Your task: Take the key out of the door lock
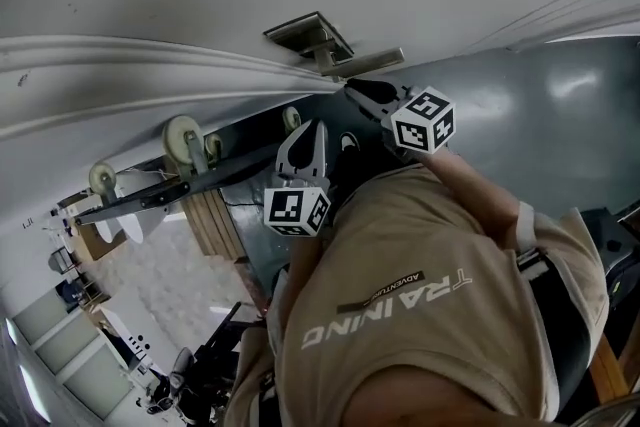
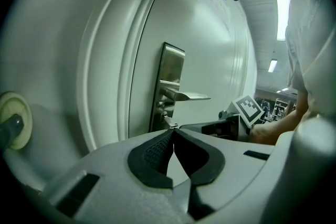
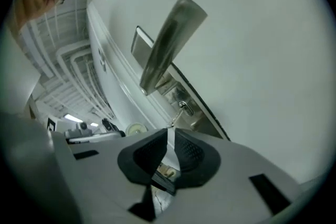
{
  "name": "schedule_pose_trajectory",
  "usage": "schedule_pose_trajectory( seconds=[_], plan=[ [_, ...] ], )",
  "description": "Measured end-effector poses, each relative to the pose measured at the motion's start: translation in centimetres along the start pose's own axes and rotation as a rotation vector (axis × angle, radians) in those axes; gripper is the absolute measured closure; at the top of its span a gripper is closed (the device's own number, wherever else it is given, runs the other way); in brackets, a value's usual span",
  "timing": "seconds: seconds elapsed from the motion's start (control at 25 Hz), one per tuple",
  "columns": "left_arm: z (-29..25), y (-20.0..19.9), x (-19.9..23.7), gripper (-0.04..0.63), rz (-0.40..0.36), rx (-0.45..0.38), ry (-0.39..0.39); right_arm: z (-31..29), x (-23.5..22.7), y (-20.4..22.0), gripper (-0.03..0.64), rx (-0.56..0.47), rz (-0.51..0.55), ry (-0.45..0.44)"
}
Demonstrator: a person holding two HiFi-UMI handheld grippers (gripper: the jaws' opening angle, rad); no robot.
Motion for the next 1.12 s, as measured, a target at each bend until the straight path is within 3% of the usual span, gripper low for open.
schedule_pose_trajectory(
  seconds=[0.28, 0.68, 0.96, 1.12],
  plan=[
    [-0.5, -0.3, -0.1, 0.586, 0.018, -0.004, 0.025, -1.2, -1.1, 0.1, 0.597, -0.056, -0.386, -0.118],
    [-0.4, -1.2, 1.3, 0.586, 0.015, -0.017, 0.001, -3.8, -1.8, -1.4, 0.597, -0.15, -0.714, -0.118],
    [-1.3, -3.0, 1.7, 0.586, -0.027, -0.04, 0.008, -3.8, -2.0, -1.6, 0.597, -0.172, -0.732, -0.089],
    [-1.5, -2.6, 1.2, 0.586, -0.015, -0.022, 0.024, -3.6, -1.8, -1.4, 0.597, -0.192, -0.775, -0.084]
  ],
)
Point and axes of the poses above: the fingertips, and each gripper's own axes: z backward along the fingers, x to its left, y out of its underside, the point moved 8 cm from there along z, backward along the fingers, and after that the axes turned 5 degrees about -z, right-handed, at the moved point
